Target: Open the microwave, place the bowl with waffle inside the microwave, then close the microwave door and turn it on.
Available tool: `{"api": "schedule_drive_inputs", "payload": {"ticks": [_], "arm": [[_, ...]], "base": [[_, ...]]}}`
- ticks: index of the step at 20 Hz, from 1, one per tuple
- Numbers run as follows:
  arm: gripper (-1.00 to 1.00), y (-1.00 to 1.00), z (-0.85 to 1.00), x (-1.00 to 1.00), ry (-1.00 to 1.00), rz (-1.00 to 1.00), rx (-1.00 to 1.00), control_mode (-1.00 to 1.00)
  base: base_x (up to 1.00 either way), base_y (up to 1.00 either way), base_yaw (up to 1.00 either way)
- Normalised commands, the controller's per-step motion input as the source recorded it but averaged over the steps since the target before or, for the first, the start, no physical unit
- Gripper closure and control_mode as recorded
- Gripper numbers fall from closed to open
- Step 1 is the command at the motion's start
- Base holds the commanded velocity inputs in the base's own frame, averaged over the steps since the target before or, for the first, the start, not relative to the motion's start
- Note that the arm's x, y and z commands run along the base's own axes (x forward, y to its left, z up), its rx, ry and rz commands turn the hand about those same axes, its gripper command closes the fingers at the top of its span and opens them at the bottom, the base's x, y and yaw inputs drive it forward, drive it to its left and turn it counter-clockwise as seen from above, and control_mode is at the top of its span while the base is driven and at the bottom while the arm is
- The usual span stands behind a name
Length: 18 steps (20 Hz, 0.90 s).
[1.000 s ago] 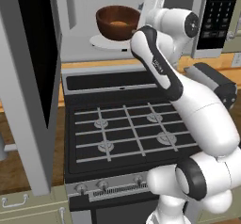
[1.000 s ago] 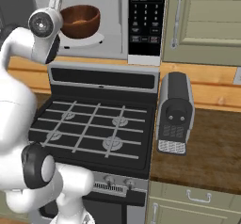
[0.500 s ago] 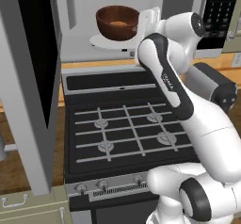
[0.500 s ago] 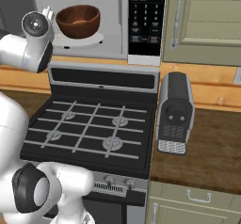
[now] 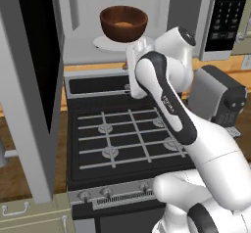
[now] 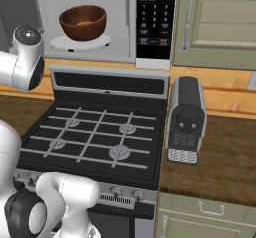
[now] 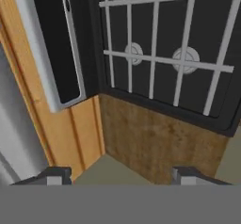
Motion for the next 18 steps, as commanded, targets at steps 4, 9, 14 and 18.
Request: {"api": "schedule_drive_inputs", "payload": {"ticks": [4,9,14,18], "arm": [[1.0,0.59,-0.94,0.01,0.32,0.14,-0.03,-1.0],[1.0,0.41,-1.0,0.0,0.14,0.13,-0.02,-1.0],[1.0,0.69,-1.0,0.0,0.0,0.1,-0.16,-1.0],[1.0,0.54,-0.9,0.02,0.04,0.07,-0.15,-1.0]], "base": [[0.0,0.0,0.0],[0.0,0.0,0.0],[0.0,0.0,0.0],[0.0,0.0,0.0]]}}
